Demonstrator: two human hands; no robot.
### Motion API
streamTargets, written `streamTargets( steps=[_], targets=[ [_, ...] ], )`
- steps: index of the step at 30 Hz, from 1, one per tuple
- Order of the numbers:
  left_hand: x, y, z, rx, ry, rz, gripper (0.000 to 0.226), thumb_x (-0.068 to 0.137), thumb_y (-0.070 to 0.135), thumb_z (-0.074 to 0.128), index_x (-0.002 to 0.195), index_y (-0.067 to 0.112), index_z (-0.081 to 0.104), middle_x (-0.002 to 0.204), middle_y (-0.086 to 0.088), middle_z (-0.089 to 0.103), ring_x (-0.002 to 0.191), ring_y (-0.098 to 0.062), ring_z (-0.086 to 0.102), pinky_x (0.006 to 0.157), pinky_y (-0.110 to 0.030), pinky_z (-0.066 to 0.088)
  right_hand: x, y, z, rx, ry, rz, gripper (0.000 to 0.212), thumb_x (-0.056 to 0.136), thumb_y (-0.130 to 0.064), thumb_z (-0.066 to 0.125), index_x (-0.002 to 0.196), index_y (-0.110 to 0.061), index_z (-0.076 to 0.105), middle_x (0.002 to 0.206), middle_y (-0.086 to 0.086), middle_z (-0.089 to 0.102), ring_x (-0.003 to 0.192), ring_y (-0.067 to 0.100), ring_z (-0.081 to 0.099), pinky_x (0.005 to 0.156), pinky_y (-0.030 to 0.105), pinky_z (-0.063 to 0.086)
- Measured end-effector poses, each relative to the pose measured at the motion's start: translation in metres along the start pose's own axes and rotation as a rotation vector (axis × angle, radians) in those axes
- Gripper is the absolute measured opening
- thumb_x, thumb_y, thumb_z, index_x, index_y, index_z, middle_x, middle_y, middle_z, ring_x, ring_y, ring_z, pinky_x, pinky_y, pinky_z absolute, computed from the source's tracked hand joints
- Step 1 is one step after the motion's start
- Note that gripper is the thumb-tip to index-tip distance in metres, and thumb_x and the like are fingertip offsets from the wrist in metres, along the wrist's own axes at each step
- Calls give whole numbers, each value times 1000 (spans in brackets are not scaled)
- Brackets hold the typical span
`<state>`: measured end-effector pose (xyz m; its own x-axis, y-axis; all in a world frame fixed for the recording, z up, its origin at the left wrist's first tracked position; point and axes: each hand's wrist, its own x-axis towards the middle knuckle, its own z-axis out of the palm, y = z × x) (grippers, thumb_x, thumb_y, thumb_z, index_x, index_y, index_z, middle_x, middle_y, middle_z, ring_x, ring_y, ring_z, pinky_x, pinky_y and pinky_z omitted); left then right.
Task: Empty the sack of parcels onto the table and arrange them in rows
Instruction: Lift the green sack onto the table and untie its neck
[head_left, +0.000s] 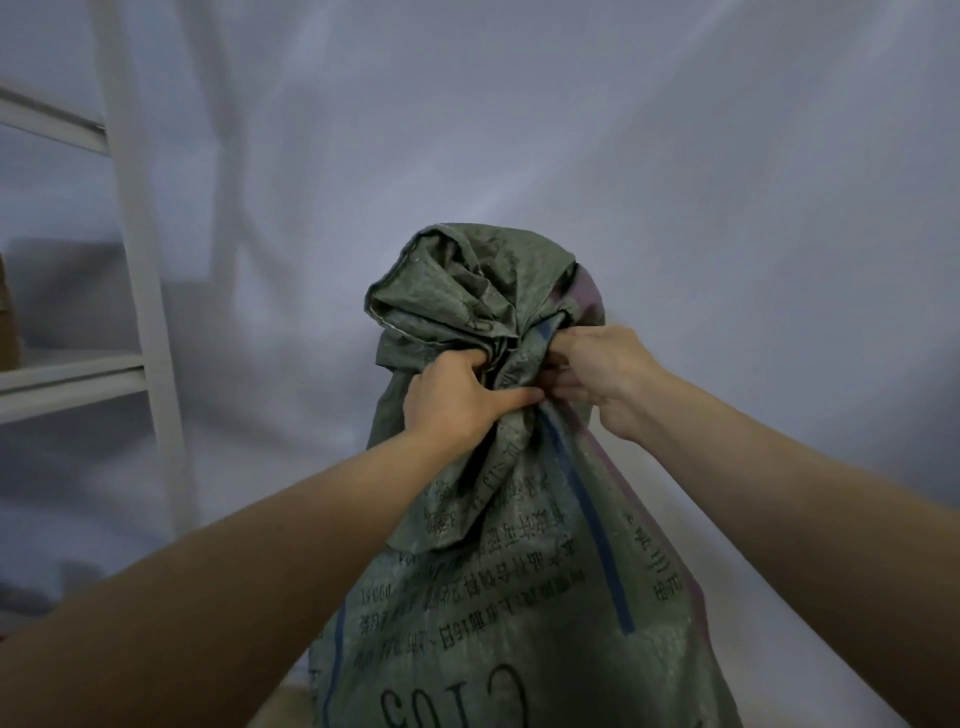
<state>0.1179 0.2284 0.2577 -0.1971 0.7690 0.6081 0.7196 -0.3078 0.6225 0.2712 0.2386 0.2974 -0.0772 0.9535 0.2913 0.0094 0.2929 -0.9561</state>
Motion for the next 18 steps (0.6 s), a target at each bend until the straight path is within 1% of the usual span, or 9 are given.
streamTargets(
  steps=[3,4,6,8,10,11,14,16,18],
  targets=[
    [7,-11,4,2,103,-54,25,69,55,81,74,32,72,81,10,74,80,-17,69,74,-41,57,-4,1,-1,-61,-118,31,22,95,-14,60,113,-6,70,101,6,73,88,24,69,79,34,52],
    [9,-14,5,7,118,-68,19,72,50,80,69,35,69,81,9,74,81,-18,69,75,-42,57,-6,1,-3,-62,-150,45,22,96,-13,58,115,-6,69,105,7,72,94,25,70,82,35,52],
    [11,-17,6,42,134,-95,19,76,47,78,65,37,66,82,9,74,83,-20,69,75,-42,57,-9,4,-10,-55,-193,64,17,96,-9,59,109,-7,69,106,9,72,97,28,71,86,37,55],
    [13,-21,5,68,149,-118,14,77,48,77,73,35,72,82,10,74,84,-20,69,76,-42,57,-11,9,-21,-168,-146,21,8,90,-7,67,97,-6,71,98,13,74,83,27,71,75,35,57],
    [15,-23,3,72,159,-139,17,77,49,76,85,34,76,83,10,74,85,-20,68,78,-42,57,-10,21,-35,-398,-67,-21,15,84,-10,77,97,-4,72,93,13,72,77,23,65,63,29,52],
    [16,-24,1,74,162,-150,19,77,49,76,88,33,77,84,10,74,86,-21,68,79,-42,57,-10,28,-42,-504,-49,-14,28,81,-14,80,106,-3,71,98,13,71,83,22,65,67,28,51],
    [16,-24,0,68,168,-170,22,76,50,77,92,34,77,86,10,75,88,-22,68,81,-41,56,-11,52,-52,-703,-112,67,63,79,-23,83,132,1,59,129,13,64,117,28,60,96,33,48],
    [15,-21,1,61,173,-176,22,76,49,77,92,34,77,86,10,74,88,-21,68,81,-41,56,-15,63,-48,-818,-168,72,63,84,-26,79,136,0,56,133,12,62,122,28,58,100,31,45],
    [14,-19,2,61,183,-189,23,76,49,77,93,34,77,87,11,74,89,-21,68,82,-39,56,-15,70,-44,-905,-172,35,45,89,-24,73,128,-2,65,125,13,68,115,29,62,90,29,47]
  ],
)
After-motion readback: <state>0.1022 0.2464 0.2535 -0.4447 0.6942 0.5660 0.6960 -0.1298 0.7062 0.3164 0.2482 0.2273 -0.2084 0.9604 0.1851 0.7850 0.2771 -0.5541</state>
